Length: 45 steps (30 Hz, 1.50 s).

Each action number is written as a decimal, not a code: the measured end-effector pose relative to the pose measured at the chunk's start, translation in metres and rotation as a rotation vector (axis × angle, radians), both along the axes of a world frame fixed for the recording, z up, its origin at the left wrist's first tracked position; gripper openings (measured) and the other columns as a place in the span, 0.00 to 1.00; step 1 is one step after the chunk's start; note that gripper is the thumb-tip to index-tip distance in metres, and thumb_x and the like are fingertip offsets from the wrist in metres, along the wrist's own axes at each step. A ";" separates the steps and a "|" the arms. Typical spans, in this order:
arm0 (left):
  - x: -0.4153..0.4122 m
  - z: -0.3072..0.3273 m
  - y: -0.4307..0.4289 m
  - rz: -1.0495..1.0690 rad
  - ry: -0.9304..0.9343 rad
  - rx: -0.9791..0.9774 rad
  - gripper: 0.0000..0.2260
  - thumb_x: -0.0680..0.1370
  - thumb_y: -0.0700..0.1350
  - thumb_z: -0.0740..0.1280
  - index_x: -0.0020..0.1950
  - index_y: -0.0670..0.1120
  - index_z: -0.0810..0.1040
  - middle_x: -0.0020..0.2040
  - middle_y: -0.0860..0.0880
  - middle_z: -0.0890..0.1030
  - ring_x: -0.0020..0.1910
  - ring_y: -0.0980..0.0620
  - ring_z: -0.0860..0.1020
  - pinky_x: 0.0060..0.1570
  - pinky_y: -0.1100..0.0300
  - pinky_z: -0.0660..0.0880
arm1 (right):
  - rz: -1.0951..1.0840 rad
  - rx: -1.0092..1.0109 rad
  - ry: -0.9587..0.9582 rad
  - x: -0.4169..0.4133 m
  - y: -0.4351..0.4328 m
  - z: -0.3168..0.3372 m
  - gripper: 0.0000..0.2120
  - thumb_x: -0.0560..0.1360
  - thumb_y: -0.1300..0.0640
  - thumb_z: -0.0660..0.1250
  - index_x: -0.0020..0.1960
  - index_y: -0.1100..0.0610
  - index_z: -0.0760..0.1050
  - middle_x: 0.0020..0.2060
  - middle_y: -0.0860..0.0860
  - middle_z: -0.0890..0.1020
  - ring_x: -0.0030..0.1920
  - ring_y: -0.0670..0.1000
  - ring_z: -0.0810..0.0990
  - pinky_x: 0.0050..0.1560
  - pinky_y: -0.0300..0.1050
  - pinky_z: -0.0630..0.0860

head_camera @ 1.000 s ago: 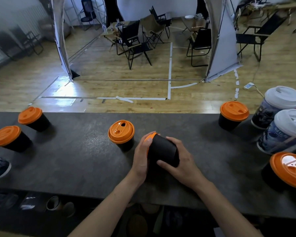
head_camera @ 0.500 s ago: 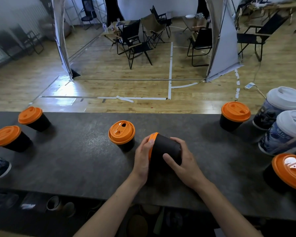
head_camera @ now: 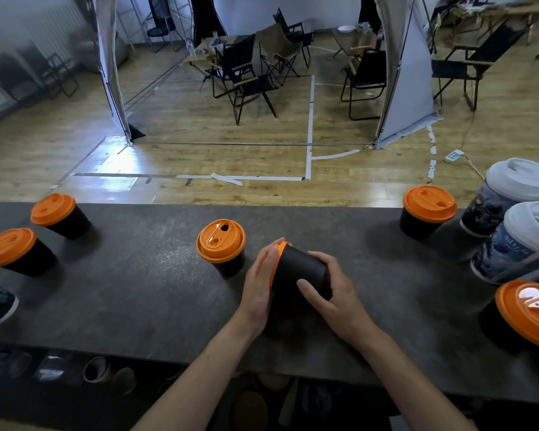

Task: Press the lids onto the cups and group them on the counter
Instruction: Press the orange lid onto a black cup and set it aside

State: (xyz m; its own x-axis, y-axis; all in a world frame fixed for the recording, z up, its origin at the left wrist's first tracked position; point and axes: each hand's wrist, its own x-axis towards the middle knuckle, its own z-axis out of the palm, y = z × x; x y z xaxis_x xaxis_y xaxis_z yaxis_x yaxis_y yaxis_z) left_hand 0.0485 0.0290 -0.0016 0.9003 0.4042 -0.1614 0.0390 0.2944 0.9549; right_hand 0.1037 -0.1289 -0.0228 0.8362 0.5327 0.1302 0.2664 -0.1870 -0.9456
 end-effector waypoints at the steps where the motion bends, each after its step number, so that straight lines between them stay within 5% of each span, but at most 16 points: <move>1: 0.000 0.001 0.000 0.001 0.009 0.024 0.27 0.75 0.59 0.69 0.70 0.47 0.76 0.64 0.41 0.81 0.63 0.41 0.80 0.64 0.45 0.77 | 0.003 0.009 0.004 0.000 0.000 -0.001 0.25 0.74 0.41 0.72 0.68 0.39 0.67 0.59 0.41 0.78 0.58 0.43 0.80 0.57 0.37 0.77; 4: 0.000 0.000 0.001 -0.007 0.010 0.041 0.27 0.73 0.58 0.70 0.69 0.48 0.77 0.63 0.41 0.81 0.62 0.41 0.80 0.62 0.47 0.78 | 0.024 0.013 0.017 0.000 -0.002 -0.002 0.29 0.75 0.51 0.77 0.69 0.41 0.66 0.61 0.40 0.76 0.60 0.42 0.79 0.57 0.34 0.76; 10: -0.003 -0.002 0.005 -0.019 0.001 -0.085 0.25 0.75 0.55 0.69 0.69 0.45 0.77 0.63 0.39 0.81 0.62 0.39 0.80 0.62 0.46 0.77 | 0.015 -0.047 -0.008 0.000 0.002 0.001 0.28 0.73 0.33 0.68 0.69 0.42 0.67 0.58 0.39 0.80 0.58 0.38 0.79 0.57 0.33 0.75; 13: -0.004 -0.002 0.003 -0.003 -0.007 -0.088 0.24 0.80 0.55 0.66 0.69 0.40 0.75 0.62 0.36 0.81 0.63 0.36 0.79 0.65 0.42 0.76 | 0.004 -0.016 -0.012 0.000 0.002 0.002 0.27 0.73 0.37 0.71 0.68 0.43 0.69 0.56 0.41 0.81 0.56 0.41 0.81 0.54 0.33 0.76; 17: 0.000 0.000 -0.004 0.035 0.027 0.030 0.28 0.73 0.58 0.71 0.68 0.43 0.77 0.62 0.39 0.81 0.62 0.39 0.80 0.66 0.39 0.75 | 0.000 0.003 -0.039 0.000 -0.002 0.000 0.31 0.73 0.50 0.79 0.71 0.46 0.68 0.59 0.42 0.78 0.58 0.43 0.80 0.56 0.35 0.78; 23: -0.002 -0.001 -0.004 0.044 -0.027 -0.049 0.30 0.71 0.58 0.73 0.68 0.45 0.78 0.60 0.41 0.82 0.59 0.43 0.81 0.60 0.47 0.78 | 0.022 -0.016 0.020 0.001 0.000 -0.001 0.26 0.74 0.34 0.66 0.68 0.40 0.68 0.57 0.43 0.81 0.56 0.43 0.81 0.58 0.45 0.79; 27: 0.000 0.000 -0.004 0.058 -0.001 0.049 0.27 0.71 0.60 0.72 0.66 0.49 0.80 0.60 0.44 0.82 0.61 0.41 0.81 0.60 0.47 0.79 | 0.012 -0.006 0.015 0.001 -0.001 0.001 0.24 0.73 0.38 0.72 0.65 0.40 0.70 0.54 0.43 0.82 0.53 0.43 0.82 0.52 0.35 0.77; 34: -0.002 -0.002 -0.004 0.047 -0.018 -0.014 0.31 0.72 0.62 0.73 0.69 0.44 0.76 0.63 0.38 0.80 0.63 0.38 0.79 0.63 0.43 0.77 | 0.005 0.021 -0.007 0.002 -0.002 -0.001 0.31 0.71 0.50 0.80 0.70 0.46 0.69 0.57 0.42 0.80 0.55 0.43 0.81 0.53 0.38 0.79; 41: -0.001 -0.004 -0.005 0.082 -0.016 -0.038 0.29 0.74 0.59 0.72 0.68 0.43 0.76 0.62 0.36 0.80 0.60 0.39 0.80 0.61 0.44 0.78 | 0.025 -0.016 -0.005 0.000 0.001 0.000 0.27 0.73 0.35 0.69 0.68 0.41 0.68 0.57 0.41 0.81 0.56 0.42 0.81 0.57 0.41 0.78; 45: -0.001 0.000 -0.004 0.050 -0.002 0.013 0.27 0.74 0.59 0.69 0.68 0.46 0.77 0.60 0.42 0.82 0.58 0.44 0.82 0.55 0.52 0.80 | 0.016 0.003 0.006 0.000 -0.001 0.001 0.26 0.72 0.42 0.75 0.66 0.43 0.71 0.53 0.41 0.82 0.53 0.42 0.82 0.52 0.34 0.77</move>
State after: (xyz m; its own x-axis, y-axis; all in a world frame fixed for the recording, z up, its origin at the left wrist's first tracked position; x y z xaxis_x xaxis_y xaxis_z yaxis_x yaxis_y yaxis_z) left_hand 0.0471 0.0246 -0.0013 0.8793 0.4506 -0.1543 0.0231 0.2833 0.9588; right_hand 0.1033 -0.1295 -0.0218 0.8283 0.5458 0.1264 0.2632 -0.1799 -0.9478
